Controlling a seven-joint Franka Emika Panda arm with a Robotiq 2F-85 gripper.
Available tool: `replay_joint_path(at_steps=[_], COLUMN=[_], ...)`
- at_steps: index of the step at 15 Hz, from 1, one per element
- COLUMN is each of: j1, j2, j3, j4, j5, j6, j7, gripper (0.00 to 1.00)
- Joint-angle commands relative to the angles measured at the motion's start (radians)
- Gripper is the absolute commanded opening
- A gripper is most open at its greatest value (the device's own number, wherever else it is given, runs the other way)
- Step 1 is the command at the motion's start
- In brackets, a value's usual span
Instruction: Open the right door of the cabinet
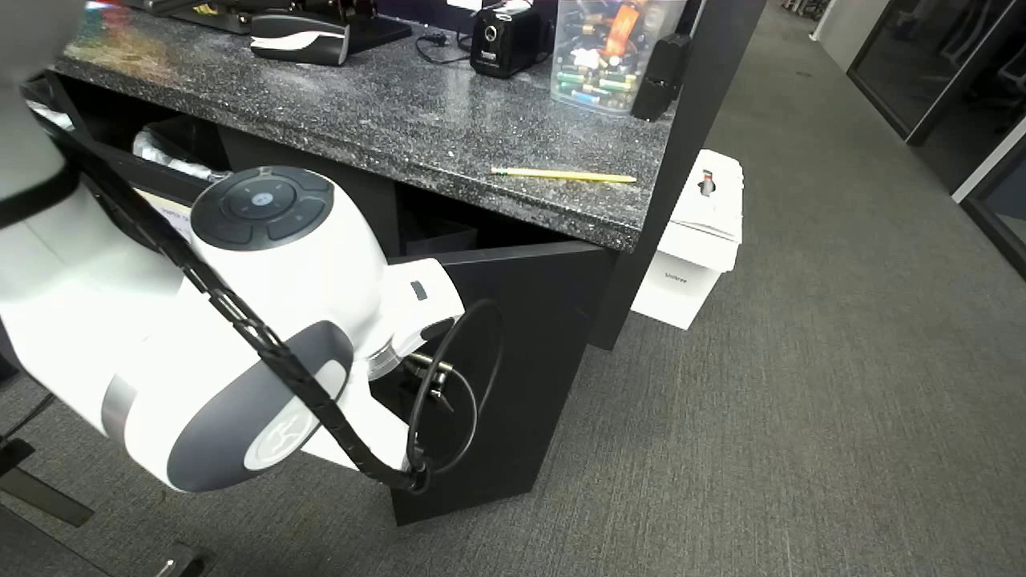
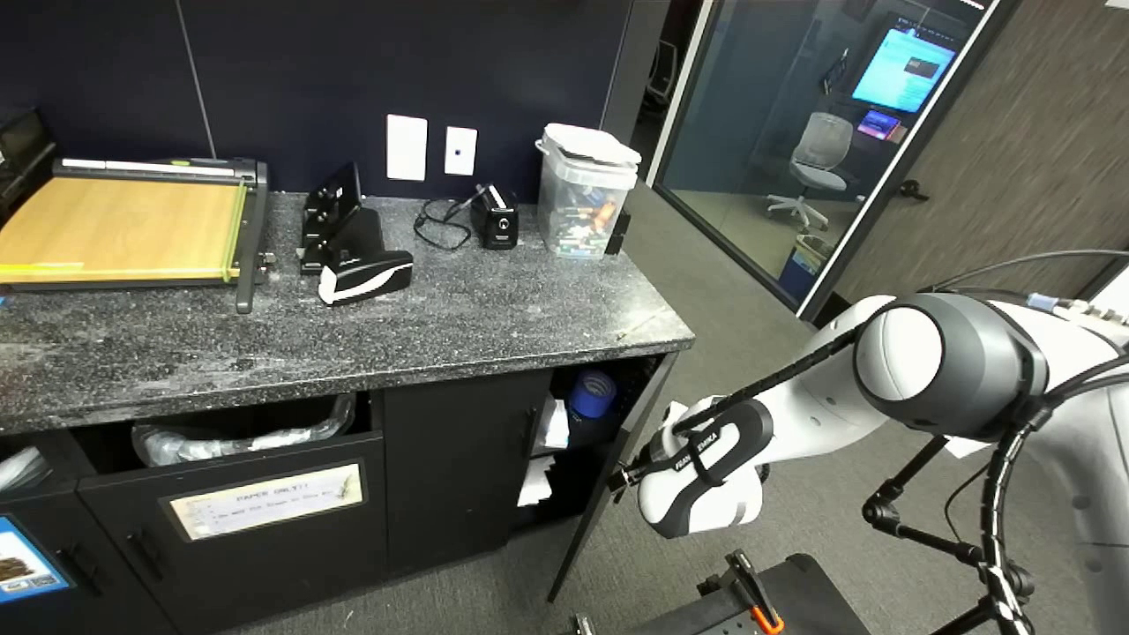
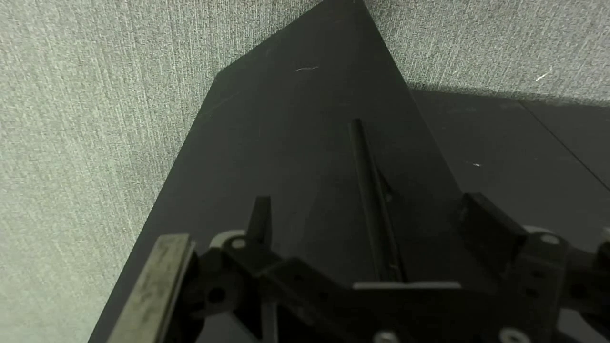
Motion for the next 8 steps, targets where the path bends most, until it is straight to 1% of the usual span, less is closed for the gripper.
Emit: replay_joint_path(at_steps=[1, 8], j1=[0.172, 0.19], j2=[-0.197, -0.179], j3=[-0.159, -0.165], j4=[-0.197, -0.196], j5=[0.106, 0.114], j6=[0.014, 0.024], j7=[0.109, 0.116], gripper=[1.0, 1.0])
